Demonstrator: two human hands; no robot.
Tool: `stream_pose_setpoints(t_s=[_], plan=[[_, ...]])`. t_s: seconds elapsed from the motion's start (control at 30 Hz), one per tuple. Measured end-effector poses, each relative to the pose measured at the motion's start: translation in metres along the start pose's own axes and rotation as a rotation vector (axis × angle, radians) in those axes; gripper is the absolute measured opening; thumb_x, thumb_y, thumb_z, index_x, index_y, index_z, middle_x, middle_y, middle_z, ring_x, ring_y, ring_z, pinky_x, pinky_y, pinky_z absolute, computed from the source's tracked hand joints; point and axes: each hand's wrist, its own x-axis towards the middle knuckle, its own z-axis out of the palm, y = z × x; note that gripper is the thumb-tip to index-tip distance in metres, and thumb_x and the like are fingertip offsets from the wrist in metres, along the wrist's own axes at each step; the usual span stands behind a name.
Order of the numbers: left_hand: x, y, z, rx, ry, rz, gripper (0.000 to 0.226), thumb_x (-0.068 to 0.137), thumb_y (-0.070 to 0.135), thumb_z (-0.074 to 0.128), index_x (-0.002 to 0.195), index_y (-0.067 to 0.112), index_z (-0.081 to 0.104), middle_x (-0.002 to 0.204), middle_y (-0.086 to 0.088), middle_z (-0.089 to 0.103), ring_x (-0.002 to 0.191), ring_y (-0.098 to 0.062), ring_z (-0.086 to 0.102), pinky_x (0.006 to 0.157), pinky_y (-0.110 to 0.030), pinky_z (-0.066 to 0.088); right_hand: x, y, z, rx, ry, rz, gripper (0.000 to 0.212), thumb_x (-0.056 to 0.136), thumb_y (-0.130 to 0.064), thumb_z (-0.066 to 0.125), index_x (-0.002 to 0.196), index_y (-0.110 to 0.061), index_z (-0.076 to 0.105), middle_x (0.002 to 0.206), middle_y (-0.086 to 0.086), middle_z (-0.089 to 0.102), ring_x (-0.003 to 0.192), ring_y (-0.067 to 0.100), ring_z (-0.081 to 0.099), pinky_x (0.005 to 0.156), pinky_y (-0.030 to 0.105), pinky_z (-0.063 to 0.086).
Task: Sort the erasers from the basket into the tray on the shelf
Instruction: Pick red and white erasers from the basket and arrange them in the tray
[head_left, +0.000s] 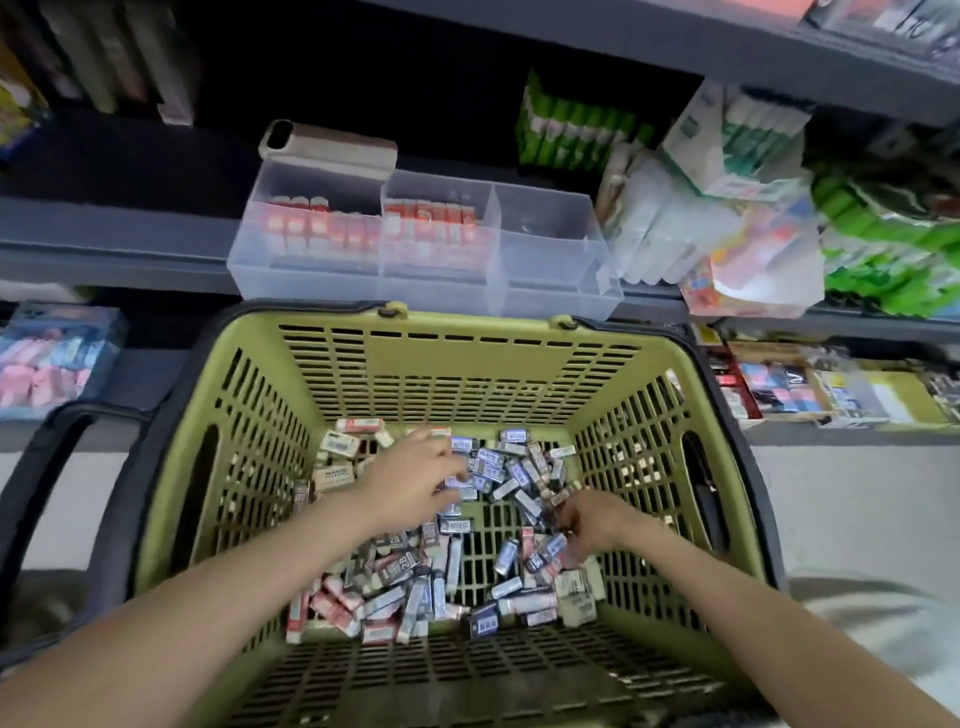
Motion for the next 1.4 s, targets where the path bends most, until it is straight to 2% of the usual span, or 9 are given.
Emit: stream_pose_setpoints(t_s=[0.17,0.3,0.6,0.73,0.9,1.03,1.13,1.27,1.4], plan=[[0.0,0.029,0.05,-0.317,-0.201,-0.094,0.032,0.093,0.027,0.059,0.12,0.011,0.06,0.113,-0.008,0.06,0.107,-0.023,0.056,0.08,-0.025,0.039,-0.001,0.003,0.016,0.071,0.05,-0.12,0.055,0.073,-0.015,0.078,0.124,-0.017,0.056,0.123,0.003,0.057,0.111,0.023,0.056,0.092,0.03,0.046],[0.015,0.048,0.087,-0.077,-0.326,-0.021,0.063,0.089,0.039,0.062,0.142,0.014,0.04,0.135,-0.01,0.046,0.127,-0.025,0.036,0.102,-0.031,0.029,-0.002,0.006,0.029,0.049,0.073,-0.168,0.062,0.07,-0.005,0.077,0.125,-0.021,0.052,0.12,0.003,0.059,0.112,0.023,0.055,0.098,0.035,0.045],[0.038,0.052,0.112,-0.313,-0.23,-0.186,0.061,0.086,0.05,0.061,0.139,0.023,0.048,0.129,-0.004,0.047,0.122,-0.023,0.038,0.089,-0.027,0.027,-0.003,0.003,0.001,-0.069,0.07,-0.175,0.017,0.079,-0.01,0.072,0.094,-0.005,0.068,0.094,0.008,0.067,0.089,0.019,0.063,0.08,0.025,0.05],[0.041,0.051,0.116,-0.391,-0.233,-0.226,0.051,0.088,0.043,0.062,0.136,0.029,0.051,0.119,0.001,0.046,0.116,-0.017,0.036,0.089,-0.028,0.027,-0.017,0.009,-0.02,-0.18,0.043,-0.145,0.02,0.08,-0.017,0.072,0.093,-0.002,0.067,0.096,0.008,0.068,0.089,0.018,0.067,0.084,0.031,0.055],[0.04,0.065,0.119,-0.383,-0.223,-0.295,0.071,0.079,0.067,0.056,0.139,0.031,0.046,0.111,0.002,0.04,0.115,-0.02,0.034,0.089,-0.03,0.03,-0.04,0.021,-0.057,0.016,0.409,-0.206,0.012,0.079,-0.028,0.072,0.078,-0.016,0.071,0.077,-0.006,0.066,0.07,0.007,0.057,0.07,0.027,0.051],[0.052,0.094,0.124,-0.421,-0.174,-0.515,0.061,0.087,0.066,0.045,0.135,0.029,0.051,0.132,-0.011,0.044,0.131,-0.031,0.035,0.1,-0.031,0.029,-0.047,0.022,-0.066,0.17,0.585,-0.284,0.009,0.078,-0.026,0.074,0.073,-0.021,0.069,0.056,-0.016,0.051,0.055,-0.002,0.044,0.05,0.018,0.033],[0.054,0.103,0.124,-0.431,-0.093,-0.571,0.049,0.086,0.057,0.057,0.125,0.028,0.057,0.117,-0.007,0.049,0.118,-0.026,0.042,0.091,-0.028,0.031,-0.044,0.023,-0.069,0.153,0.651,-0.302,0.01,0.079,-0.029,0.072,0.076,-0.02,0.07,0.054,-0.015,0.05,0.054,-0.001,0.044,0.048,0.019,0.029],[0.049,0.096,0.119,-0.317,-0.087,-0.458,0.024,0.085,0.047,0.063,0.1,0.029,0.059,0.1,0.001,0.059,0.101,-0.019,0.053,0.08,-0.026,0.031,-0.044,0.022,-0.07,0.128,0.639,-0.323,0.009,0.077,-0.029,0.074,0.076,-0.021,0.07,0.052,-0.016,0.044,0.052,-0.002,0.039,0.048,0.019,0.026],[0.044,0.084,0.113,-0.357,-0.201,-0.346,0.022,0.081,0.032,0.072,0.097,0.031,0.056,0.091,0.013,0.065,0.096,-0.012,0.061,0.098,-0.028,0.027,-0.045,0.019,-0.07,0.097,0.574,-0.332,0.032,0.077,-0.03,0.074,0.056,-0.027,0.05,0.055,-0.017,0.041,0.055,0.0,0.038,0.05,0.02,0.027]])
